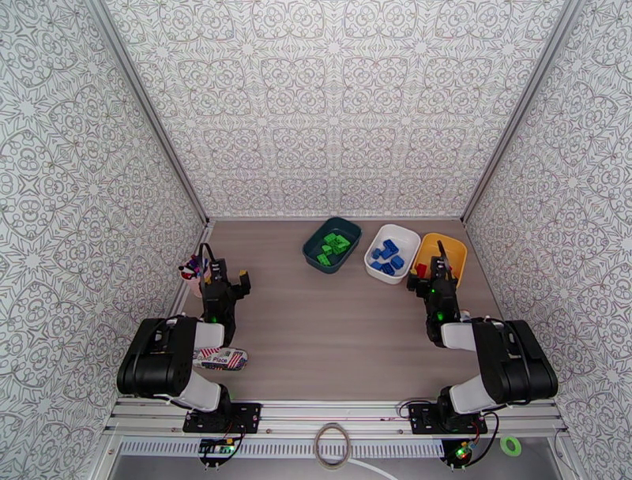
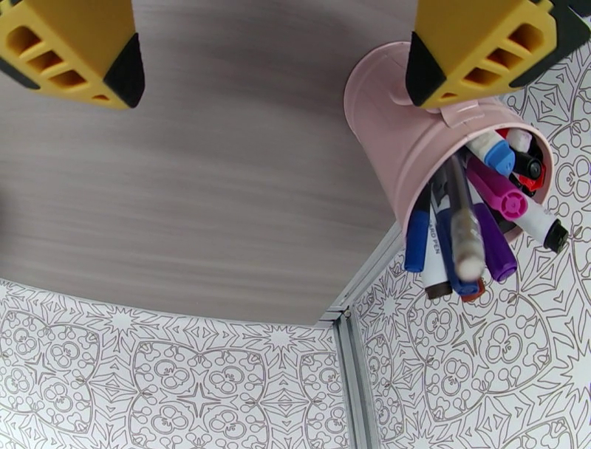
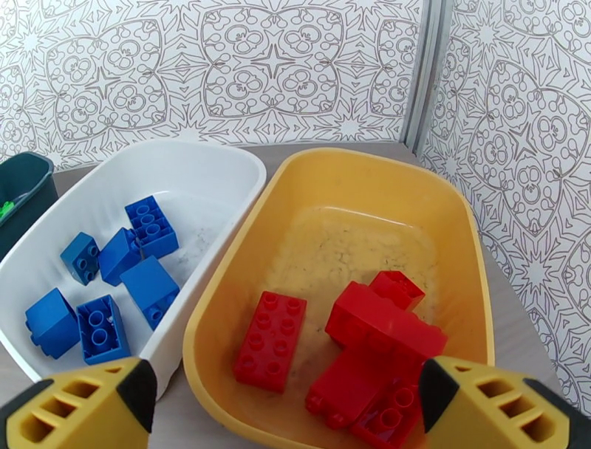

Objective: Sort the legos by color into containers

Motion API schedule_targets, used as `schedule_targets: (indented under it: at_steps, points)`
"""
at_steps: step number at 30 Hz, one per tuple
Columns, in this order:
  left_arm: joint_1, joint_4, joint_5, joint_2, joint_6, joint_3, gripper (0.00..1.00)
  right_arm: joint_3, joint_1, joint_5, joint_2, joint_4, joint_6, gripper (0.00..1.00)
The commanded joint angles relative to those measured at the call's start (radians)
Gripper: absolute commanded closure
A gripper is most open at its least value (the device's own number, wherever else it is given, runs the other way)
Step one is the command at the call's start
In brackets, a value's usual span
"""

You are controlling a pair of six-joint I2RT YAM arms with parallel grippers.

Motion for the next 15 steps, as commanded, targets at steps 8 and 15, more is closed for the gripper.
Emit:
schedule_targets:
  at_steps: [8,15]
  points:
    - [0.005,-0.006,0.015,-0.002,-0.015,0.009,0.01,-0.015,-0.008,-0.009,-0.002,0.025,-0.008,0.01]
    - [0.004,-0.007,0.015,-0.001,-0.015,0.01,0.01,-0.014,-0.008,-0.008,-0.002,0.024,-0.008,0.01]
